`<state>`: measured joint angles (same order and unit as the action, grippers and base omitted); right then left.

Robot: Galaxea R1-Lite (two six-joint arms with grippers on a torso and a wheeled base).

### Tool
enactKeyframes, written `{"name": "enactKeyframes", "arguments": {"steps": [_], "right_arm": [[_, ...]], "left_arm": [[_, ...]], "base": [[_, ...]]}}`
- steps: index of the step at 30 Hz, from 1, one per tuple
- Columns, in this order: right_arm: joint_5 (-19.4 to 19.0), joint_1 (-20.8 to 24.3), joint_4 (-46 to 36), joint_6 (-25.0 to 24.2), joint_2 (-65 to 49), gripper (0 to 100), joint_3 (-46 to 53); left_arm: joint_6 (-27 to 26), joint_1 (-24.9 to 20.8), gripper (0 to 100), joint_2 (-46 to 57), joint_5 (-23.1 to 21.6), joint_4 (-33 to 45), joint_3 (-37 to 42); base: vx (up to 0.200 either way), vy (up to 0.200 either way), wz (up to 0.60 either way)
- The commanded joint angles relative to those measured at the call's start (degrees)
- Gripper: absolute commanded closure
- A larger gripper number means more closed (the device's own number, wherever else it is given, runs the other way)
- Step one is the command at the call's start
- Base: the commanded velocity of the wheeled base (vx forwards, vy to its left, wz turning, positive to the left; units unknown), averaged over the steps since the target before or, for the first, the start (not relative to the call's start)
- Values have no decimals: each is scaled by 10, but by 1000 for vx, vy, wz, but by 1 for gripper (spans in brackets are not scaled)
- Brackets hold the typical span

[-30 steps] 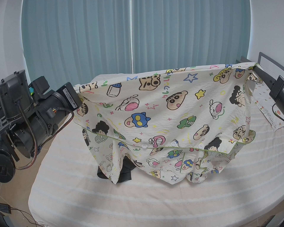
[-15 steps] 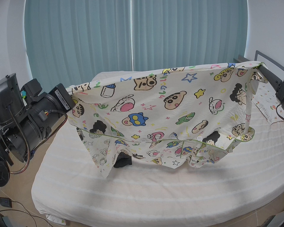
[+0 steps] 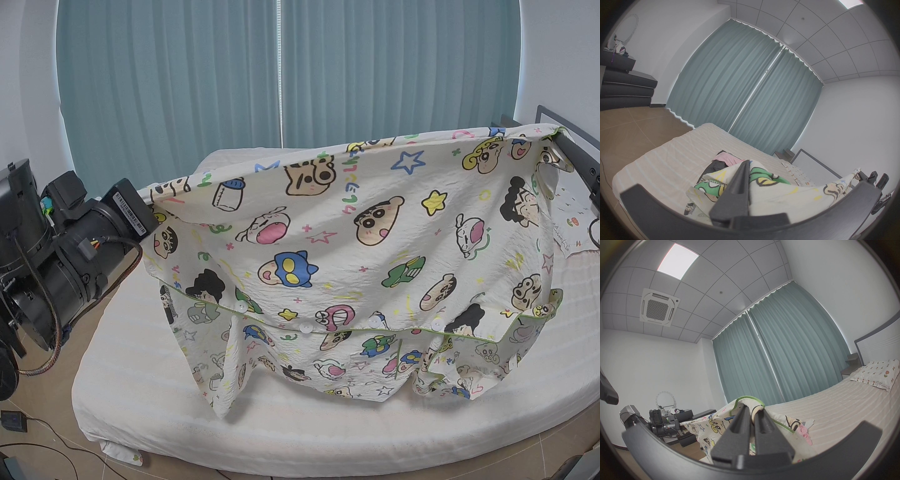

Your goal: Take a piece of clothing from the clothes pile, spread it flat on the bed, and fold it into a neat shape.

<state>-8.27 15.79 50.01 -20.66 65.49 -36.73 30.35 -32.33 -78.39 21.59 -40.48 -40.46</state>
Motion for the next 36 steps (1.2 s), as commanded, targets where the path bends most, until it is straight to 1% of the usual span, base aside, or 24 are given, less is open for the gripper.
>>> {"name": "enactKeyframes", "arguments": {"steps": [1, 20, 26, 36], "right_arm": [[1, 0, 0, 0, 0, 100, -1], [3, -4, 0, 0, 13, 100, -2], [4, -5, 0, 0, 22, 100, -4], [4, -5, 0, 0, 17, 100, -5]], "left_arm": [[0, -4, 100, -3, 0, 0, -2], [1, -6, 100, -10, -1, 0, -8], [0, -6, 100, -19, -1, -1, -23], [0, -20, 100, -19, 0, 0, -23]], "base": [[0, -200, 0], [0, -200, 0], [0, -200, 0], [0, -200, 0]]}}
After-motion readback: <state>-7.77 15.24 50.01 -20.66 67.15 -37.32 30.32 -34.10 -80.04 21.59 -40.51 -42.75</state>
